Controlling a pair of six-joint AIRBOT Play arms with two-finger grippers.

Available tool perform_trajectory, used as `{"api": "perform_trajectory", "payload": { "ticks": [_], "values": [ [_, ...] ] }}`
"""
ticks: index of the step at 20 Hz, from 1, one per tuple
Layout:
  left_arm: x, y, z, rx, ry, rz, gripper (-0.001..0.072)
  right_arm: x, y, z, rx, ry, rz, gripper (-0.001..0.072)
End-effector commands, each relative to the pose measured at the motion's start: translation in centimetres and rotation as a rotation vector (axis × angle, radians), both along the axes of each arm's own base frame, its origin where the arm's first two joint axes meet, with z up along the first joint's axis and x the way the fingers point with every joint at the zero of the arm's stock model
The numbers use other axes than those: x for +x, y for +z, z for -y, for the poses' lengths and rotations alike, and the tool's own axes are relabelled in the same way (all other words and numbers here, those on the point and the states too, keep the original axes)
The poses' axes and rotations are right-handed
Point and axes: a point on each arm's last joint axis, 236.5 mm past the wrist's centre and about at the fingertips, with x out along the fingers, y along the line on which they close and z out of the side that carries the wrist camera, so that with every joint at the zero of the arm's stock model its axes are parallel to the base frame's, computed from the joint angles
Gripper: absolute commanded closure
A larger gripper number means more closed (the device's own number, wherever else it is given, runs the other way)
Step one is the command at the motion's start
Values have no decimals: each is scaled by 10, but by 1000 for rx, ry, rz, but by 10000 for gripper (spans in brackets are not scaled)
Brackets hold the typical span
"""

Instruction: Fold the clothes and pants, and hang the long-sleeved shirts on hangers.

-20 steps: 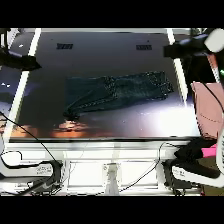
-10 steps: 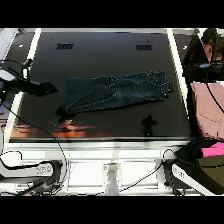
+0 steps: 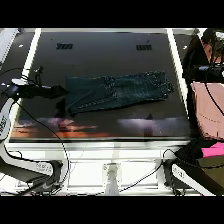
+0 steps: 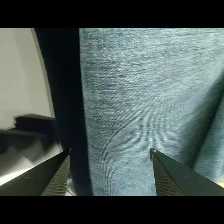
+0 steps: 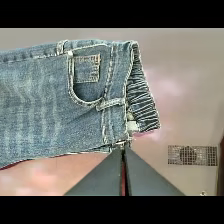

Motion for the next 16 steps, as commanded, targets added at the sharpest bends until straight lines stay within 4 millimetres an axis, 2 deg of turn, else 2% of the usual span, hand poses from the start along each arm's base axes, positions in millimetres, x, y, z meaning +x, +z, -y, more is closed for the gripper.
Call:
{"api": "perform_trajectory", "payload": {
  "ticks": [1,7,11,12,14,15,16],
  "values": [
    [-1,-18,5,-21,-22,-16,139,1,1,-5,26,6,4,674],
    [-4,-26,36,-44,-74,-37,142,8,0,-39,190,37,39,674],
    [-11,-37,68,-46,-143,-62,159,7,-26,-62,266,53,14,674],
    [-10,-38,73,-39,-149,-55,269,5,-34,-70,267,68,2,674],
    [-1,-29,82,-55,-147,-28,606,3,-45,-86,264,103,-9,674],
    [6,-18,85,-73,-146,-7,677,3,-46,-96,256,135,-4,674],
    [13,-2,88,-94,-156,23,677,4,-45,-106,251,160,6,674]
  ]
}}
